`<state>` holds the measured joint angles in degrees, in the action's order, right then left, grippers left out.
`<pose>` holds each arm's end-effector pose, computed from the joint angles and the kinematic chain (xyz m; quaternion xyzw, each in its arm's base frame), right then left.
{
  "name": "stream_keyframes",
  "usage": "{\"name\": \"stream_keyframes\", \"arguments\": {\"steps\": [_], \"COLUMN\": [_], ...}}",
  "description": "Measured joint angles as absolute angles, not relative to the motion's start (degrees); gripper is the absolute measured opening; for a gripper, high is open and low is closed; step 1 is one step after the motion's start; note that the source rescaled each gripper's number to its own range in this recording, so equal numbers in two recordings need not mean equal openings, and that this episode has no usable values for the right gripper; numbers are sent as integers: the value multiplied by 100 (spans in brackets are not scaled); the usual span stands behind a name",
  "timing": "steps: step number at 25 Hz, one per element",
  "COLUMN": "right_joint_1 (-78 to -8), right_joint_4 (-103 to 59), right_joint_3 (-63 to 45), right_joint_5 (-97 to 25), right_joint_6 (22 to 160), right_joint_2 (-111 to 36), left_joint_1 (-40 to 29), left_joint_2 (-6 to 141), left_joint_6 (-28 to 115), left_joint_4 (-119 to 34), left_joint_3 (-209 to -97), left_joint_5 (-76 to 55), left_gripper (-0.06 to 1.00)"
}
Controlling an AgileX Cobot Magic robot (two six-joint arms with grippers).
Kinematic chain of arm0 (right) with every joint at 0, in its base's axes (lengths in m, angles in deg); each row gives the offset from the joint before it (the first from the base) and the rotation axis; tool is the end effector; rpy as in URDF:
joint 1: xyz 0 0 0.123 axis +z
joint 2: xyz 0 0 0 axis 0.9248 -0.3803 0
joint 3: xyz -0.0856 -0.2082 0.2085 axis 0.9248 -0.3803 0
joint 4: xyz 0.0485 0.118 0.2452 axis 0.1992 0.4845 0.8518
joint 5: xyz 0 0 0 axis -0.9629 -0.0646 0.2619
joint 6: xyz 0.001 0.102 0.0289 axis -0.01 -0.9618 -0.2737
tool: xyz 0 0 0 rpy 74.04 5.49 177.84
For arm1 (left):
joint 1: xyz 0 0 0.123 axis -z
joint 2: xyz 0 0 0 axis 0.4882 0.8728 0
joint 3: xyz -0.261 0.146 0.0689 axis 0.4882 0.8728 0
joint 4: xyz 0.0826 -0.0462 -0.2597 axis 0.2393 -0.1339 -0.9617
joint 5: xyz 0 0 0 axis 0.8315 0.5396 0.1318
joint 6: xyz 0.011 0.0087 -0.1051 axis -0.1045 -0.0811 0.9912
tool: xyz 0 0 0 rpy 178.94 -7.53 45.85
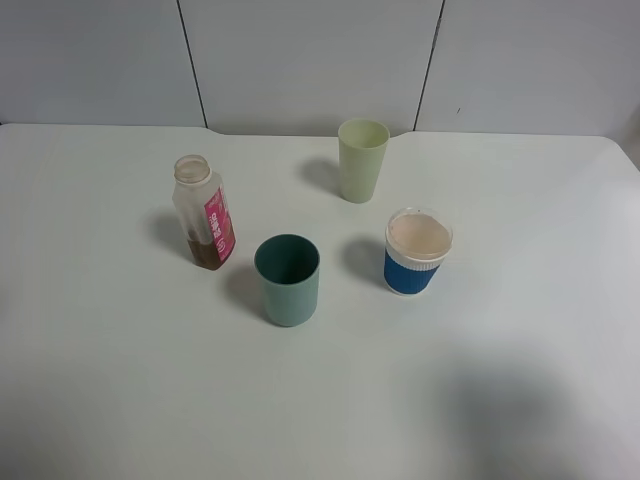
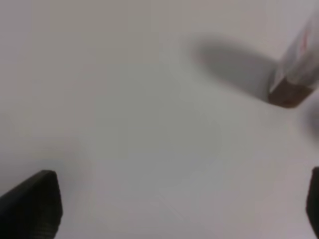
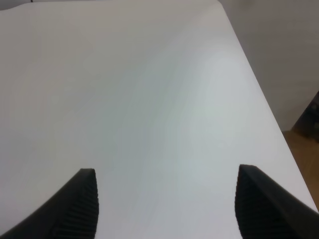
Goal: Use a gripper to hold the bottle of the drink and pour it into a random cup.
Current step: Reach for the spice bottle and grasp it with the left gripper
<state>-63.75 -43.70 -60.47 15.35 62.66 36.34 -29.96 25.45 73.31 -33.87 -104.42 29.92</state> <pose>0.0066 -0.0215 0.2838 0.0196 0.8443 -0.0745 0.5303 0.1141 -0.0052 0.2894 0.0097 0.9044 -0.0247 0.4258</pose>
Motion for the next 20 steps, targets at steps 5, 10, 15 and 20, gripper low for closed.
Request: {"name": "stream_keyframes", "arguments": {"steps": [5, 10, 15, 20], "right_joint_1": [-6375, -6375, -6375, -6375], "right_joint_4": [-4370, -4370, -4370, -4370], "right_joint_3": [-6047, -6047, -6047, -6047], "right_joint_5": [1535, 1535, 1535, 1535], "right_joint_6": [6266, 6266, 6266, 6266], "right_joint_2": [3634, 3634, 3634, 3634], "left_joint_1": [-2996, -2996, -2996, -2996], "left_joint_2": [3116, 3588, 4002, 4415], "left_joint_6": [6702, 6346, 6088, 5816], "left_joint_4": [-3886, -4138, -4357, -4760], "left_joint_3": [-10442, -10442, -10442, -10442], "left_joint_5": [2921, 2902, 2865, 2793], "left_gripper": [100, 100, 100, 100]}}
